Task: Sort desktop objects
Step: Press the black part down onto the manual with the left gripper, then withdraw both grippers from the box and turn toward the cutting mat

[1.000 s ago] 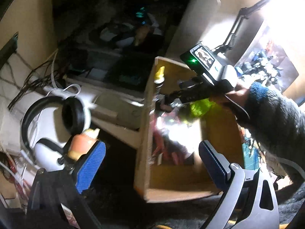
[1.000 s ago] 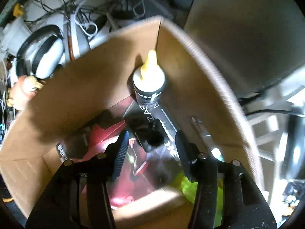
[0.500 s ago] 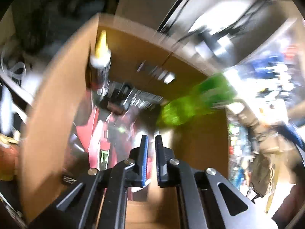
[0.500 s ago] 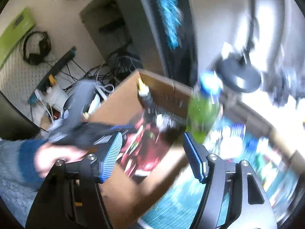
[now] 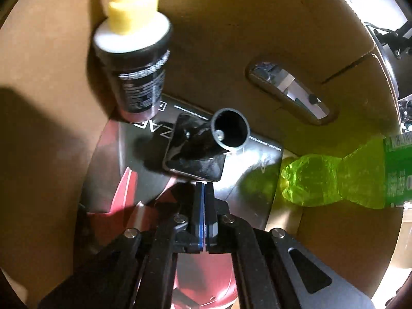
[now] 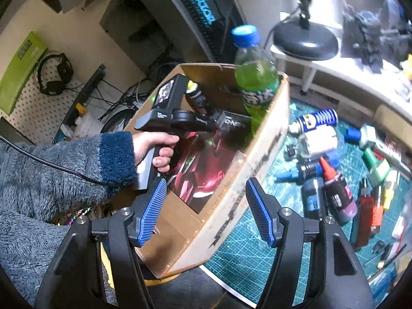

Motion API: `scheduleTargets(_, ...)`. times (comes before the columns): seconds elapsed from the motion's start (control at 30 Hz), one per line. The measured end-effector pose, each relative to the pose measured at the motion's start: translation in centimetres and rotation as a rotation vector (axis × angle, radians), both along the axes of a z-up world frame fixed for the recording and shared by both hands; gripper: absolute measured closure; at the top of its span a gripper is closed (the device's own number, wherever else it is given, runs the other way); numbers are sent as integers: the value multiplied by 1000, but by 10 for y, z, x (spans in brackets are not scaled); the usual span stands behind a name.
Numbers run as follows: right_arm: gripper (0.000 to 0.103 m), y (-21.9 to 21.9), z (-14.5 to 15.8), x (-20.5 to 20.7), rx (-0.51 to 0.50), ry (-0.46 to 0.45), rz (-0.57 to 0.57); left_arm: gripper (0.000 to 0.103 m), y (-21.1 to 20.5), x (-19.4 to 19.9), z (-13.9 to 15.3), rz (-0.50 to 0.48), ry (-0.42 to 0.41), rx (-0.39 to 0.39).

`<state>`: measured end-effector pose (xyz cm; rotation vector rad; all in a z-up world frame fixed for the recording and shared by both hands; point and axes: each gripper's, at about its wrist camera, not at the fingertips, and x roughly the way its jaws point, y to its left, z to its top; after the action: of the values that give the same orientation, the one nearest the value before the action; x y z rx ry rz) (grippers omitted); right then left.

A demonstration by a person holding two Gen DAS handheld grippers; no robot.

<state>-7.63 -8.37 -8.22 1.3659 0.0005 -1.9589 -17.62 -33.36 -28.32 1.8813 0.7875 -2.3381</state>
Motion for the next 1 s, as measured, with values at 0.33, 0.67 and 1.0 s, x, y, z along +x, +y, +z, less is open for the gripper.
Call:
scheduleTargets(0.33, 41, 13, -6, 1, 5, -21, -36, 103, -15, -6, -7, 54, -19, -25)
scheduleTargets(0.67, 41, 18, -11, -2, 21, -39, -48, 103, -20, -9, -5, 72, -9, -42)
scheduleTargets(1.0, 41, 13, -12, -3, 30, -38, -33, 103, 10, -7, 1, 9, 36, -70)
